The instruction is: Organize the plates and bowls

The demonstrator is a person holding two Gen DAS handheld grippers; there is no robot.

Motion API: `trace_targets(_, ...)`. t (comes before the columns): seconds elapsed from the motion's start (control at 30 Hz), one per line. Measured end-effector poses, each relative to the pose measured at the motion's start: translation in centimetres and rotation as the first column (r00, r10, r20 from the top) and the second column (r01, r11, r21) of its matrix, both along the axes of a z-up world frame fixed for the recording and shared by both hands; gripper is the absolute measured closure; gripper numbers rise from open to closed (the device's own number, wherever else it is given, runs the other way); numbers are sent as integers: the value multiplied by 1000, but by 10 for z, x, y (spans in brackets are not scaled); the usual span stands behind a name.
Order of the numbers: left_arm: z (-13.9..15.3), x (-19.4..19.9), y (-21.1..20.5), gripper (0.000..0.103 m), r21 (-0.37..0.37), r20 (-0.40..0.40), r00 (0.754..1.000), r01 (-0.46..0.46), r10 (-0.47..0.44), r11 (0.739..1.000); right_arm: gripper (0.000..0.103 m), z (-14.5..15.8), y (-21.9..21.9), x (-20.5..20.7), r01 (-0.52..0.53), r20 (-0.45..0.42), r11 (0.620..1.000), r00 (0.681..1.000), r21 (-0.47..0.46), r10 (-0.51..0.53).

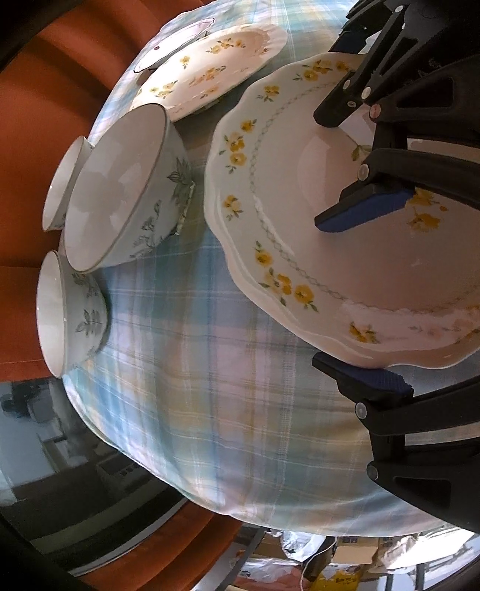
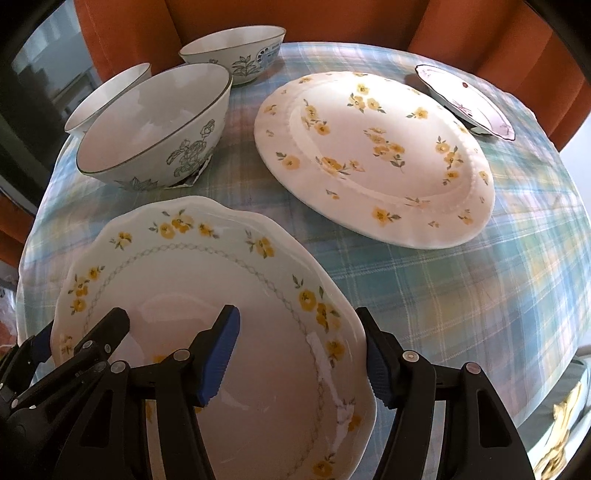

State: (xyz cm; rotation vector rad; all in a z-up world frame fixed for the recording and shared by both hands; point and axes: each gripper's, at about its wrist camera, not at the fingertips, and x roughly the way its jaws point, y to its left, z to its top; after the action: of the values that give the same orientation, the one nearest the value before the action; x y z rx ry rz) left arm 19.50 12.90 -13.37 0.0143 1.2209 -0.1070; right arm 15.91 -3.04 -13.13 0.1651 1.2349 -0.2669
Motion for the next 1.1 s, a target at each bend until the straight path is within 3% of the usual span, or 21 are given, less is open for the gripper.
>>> trace_targets(0.1, 0, -4, 6, 18, 8, -25, 1000, -17, 17, 1000, 35, 0, -3, 0, -28, -12, 999, 1000, 17, 28)
trace_targets(0.37, 26, -24, 11, 8, -13, 3, 1000, -23, 23, 1000, 25, 22, -7, -13, -57, 28, 998, 998, 6, 57)
trace_targets(0.7, 69, -29, -3, 6, -49, 71, 997, 5, -1, 999, 23, 70, -17, -22, -81, 124, 996, 989, -38, 85)
trace_targets(1.1, 71, -24, -58, 6, -54, 97, 994, -37, 42, 998, 23, 85, -66, -19, -97, 157, 992, 982, -78, 108)
